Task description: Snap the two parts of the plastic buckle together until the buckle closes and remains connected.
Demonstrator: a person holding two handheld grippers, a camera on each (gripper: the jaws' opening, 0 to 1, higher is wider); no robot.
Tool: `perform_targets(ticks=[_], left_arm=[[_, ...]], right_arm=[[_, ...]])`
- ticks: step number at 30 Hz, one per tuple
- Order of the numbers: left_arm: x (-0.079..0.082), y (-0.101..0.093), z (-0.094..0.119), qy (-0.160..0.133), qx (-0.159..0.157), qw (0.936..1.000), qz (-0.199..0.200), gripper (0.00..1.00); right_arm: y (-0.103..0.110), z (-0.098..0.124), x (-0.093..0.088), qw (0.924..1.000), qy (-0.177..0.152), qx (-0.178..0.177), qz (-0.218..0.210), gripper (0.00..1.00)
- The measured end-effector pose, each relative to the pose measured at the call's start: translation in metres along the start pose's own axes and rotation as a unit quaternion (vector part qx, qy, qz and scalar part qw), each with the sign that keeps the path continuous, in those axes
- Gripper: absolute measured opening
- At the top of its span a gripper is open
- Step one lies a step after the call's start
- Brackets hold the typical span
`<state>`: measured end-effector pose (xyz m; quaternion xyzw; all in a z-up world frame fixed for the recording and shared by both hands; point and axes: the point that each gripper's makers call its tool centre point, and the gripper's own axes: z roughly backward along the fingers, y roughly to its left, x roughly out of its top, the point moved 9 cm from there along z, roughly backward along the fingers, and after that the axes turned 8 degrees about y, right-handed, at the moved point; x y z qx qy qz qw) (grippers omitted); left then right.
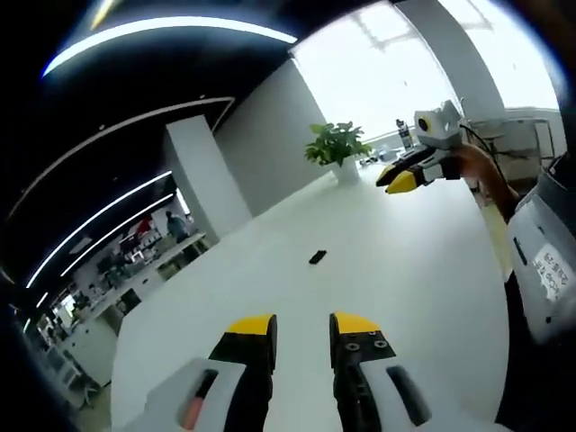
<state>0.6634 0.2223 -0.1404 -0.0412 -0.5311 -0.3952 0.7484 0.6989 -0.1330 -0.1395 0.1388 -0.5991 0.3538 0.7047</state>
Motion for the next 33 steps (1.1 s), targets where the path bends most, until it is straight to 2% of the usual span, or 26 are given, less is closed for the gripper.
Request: perform_targets(ticks=[5,7,13,17,26,33], left_arm=[[-0.007,-0.003,0.014,-0.002,0.029,0.9996,0.004,0.23],[-0.009,-0.003,0.020,0.000,0.039,0.9992,0.004,0.23],[-0.012,-0.004,0.037,-0.003,0.065,0.9979,-0.001,0.23],[-0.016,-0.005,0.047,0.008,0.087,0.9962,-0.008,0.23],[-0.024,-0.010,0.054,0.017,0.110,0.9937,0.006,0.23],[-0.026,-0.011,0.054,0.022,0.112,0.9934,0.005,0.23]], right_arm=[[0.006,0.010,0.000,0.9999,-0.005,-0.011,0.004,0.20],[0.006,0.014,0.001,0.9992,-0.019,-0.034,-0.012,0.20],[0.010,0.023,0.000,0.9985,-0.020,-0.051,-0.006,0.20],[0.012,0.027,-0.003,0.9984,-0.017,-0.053,-0.008,0.20],[0.017,0.029,-0.009,0.9988,-0.004,-0.048,-0.010,0.20],[0.017,0.030,-0.010,0.9988,0.000,-0.048,-0.008,0.20]])
